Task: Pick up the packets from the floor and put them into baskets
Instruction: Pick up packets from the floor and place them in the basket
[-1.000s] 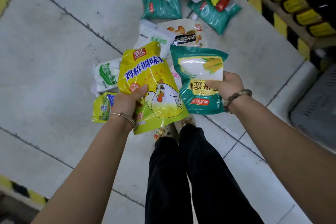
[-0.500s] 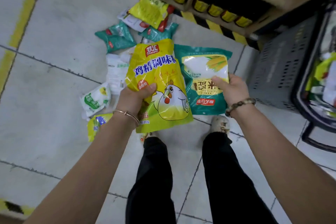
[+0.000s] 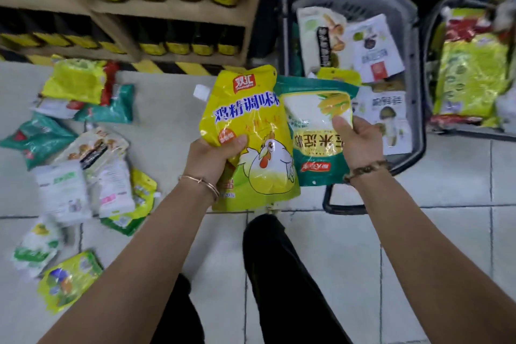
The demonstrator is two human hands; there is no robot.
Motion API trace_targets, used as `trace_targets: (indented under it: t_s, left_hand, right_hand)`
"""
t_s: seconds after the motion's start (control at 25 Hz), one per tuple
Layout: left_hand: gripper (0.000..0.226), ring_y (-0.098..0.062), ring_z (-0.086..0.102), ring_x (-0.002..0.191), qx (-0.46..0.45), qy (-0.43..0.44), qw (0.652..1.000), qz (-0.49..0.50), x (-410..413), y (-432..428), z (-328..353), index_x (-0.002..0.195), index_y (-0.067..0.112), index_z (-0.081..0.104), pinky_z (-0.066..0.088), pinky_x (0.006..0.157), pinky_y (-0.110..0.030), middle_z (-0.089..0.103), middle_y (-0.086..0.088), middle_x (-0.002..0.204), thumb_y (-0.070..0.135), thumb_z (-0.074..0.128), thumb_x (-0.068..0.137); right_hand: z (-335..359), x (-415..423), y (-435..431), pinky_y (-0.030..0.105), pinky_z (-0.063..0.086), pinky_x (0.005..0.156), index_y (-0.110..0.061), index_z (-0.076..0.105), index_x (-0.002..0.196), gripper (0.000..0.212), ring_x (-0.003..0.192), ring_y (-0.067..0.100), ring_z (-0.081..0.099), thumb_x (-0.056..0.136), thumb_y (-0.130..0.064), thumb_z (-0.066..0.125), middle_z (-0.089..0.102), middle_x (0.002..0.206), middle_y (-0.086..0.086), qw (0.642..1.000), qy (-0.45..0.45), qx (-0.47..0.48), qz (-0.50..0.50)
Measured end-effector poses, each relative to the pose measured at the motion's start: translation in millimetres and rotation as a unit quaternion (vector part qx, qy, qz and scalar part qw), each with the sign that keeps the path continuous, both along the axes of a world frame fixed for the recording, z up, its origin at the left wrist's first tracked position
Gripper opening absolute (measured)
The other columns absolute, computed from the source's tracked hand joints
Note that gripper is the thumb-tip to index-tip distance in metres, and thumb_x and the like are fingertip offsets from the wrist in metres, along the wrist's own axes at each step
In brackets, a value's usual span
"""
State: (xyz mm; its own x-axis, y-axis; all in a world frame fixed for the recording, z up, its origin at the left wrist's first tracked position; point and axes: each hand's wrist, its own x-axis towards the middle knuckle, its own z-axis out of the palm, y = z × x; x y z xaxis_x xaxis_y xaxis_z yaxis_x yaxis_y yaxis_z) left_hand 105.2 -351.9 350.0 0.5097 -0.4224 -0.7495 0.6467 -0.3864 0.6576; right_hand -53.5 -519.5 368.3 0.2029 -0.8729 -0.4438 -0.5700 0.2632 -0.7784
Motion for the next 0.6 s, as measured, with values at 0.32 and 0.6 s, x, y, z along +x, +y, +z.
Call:
trace_targets:
  t_s: [0.32, 0.6]
  left_hand:
    - [0.020, -0.017, 0.069, 0.080, -0.043, -0.049, 0.997, -0.040, -33.3, -196.4, -19.7, 0.095, 0.018, 0.069, 0.054, 0.070, -0.029, 0.072, 0.000, 0.090, 0.013, 0.075, 0.076]
    - [0.019, -0.004, 0.058, 0.065, 0.017, -0.139, 0.981, -0.137, -6.1, -314.5, -89.4, 0.091, 0.018, 0.064, 0.043, 0.049, -0.015, 0.064, 0.007, 0.080, 0.023, 0.076, 0.077]
  right_hand:
    - [-21.5, -50.3, -175.4, 0.021, 0.047, 0.054, -0.007, 0.063, 0.084, 0.015, 0.058, 0.007, 0.057, 0.091, -0.020, 0.058, 0.061, 0.068, -0.002, 0.999, 0.027, -0.041, -0.007]
    - [-107.9, -29.8, -292.2, 0.023, 0.043, 0.066, -0.011, 0.063, 0.090, 0.015, 0.070, 0.011, 0.055, 0.089, -0.025, 0.061, 0.062, 0.080, -0.001, 0.996, 0.068, -0.050, 0.017]
